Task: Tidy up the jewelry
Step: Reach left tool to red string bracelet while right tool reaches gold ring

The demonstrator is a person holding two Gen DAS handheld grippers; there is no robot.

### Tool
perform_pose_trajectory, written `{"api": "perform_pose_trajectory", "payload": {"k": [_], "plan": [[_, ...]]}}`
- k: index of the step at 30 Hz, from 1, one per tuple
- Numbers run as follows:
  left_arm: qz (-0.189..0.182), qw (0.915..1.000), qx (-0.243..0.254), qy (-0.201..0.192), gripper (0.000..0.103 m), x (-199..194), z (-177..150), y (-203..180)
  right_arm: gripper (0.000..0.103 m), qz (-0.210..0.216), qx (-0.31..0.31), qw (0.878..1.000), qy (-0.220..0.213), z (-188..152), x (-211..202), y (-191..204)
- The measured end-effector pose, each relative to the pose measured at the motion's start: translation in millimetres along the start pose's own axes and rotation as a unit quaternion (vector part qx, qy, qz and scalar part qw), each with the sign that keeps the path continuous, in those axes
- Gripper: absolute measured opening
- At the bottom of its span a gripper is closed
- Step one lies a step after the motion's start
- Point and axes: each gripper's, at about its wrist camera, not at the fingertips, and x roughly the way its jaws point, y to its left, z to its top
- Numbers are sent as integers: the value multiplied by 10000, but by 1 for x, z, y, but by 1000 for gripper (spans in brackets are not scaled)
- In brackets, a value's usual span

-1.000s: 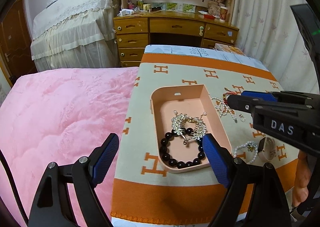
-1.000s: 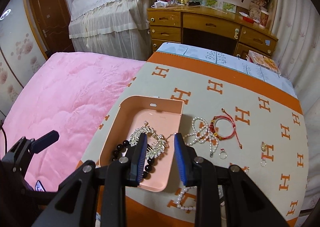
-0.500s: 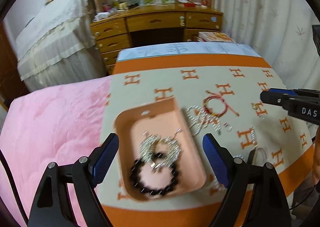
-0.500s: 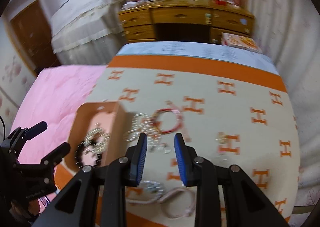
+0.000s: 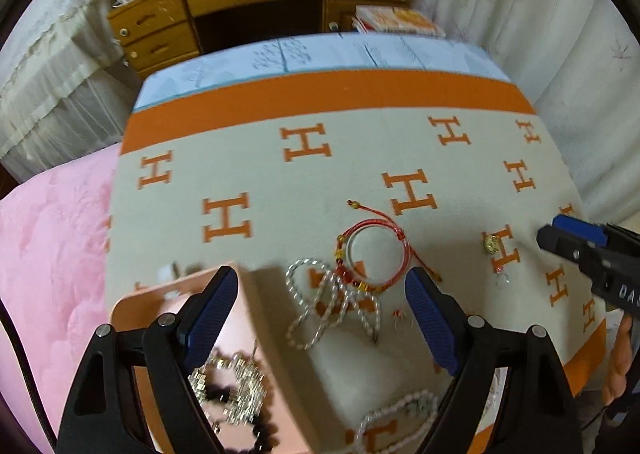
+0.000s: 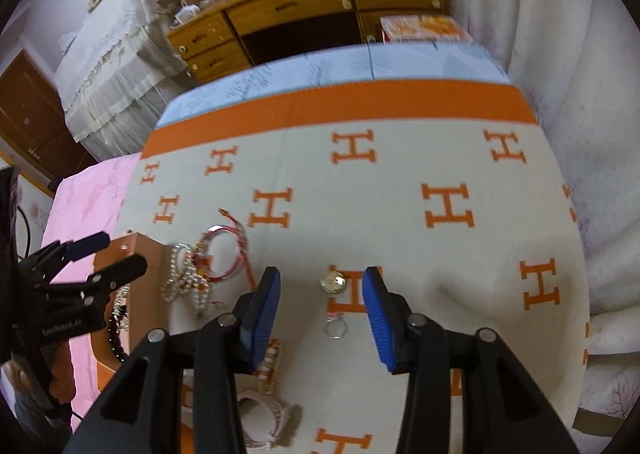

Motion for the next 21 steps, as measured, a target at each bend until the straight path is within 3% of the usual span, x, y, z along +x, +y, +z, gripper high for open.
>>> {"api": "perform_pose_trajectory", "payload": {"k": [5, 9, 16, 18, 21], "plan": [[107, 9991, 218, 359, 84, 33, 14, -12, 43, 65, 78, 9989, 456, -1, 28, -13], [64, 9975, 243, 659, 69, 54, 21, -16, 43, 100, 97, 9980, 619, -2, 44, -16], [57, 9949, 301, 961, 58, 74, 27, -20, 43, 2, -266, 9969, 741, -2, 59, -1], [51, 9939, 344, 1048, 46, 78, 28, -21, 43, -81, -389, 9965, 742, -1, 61, 4], [59, 9922, 391, 1181, 37, 86, 28, -21, 43, -160, -530, 9955, 775, -1, 66, 7]]}}
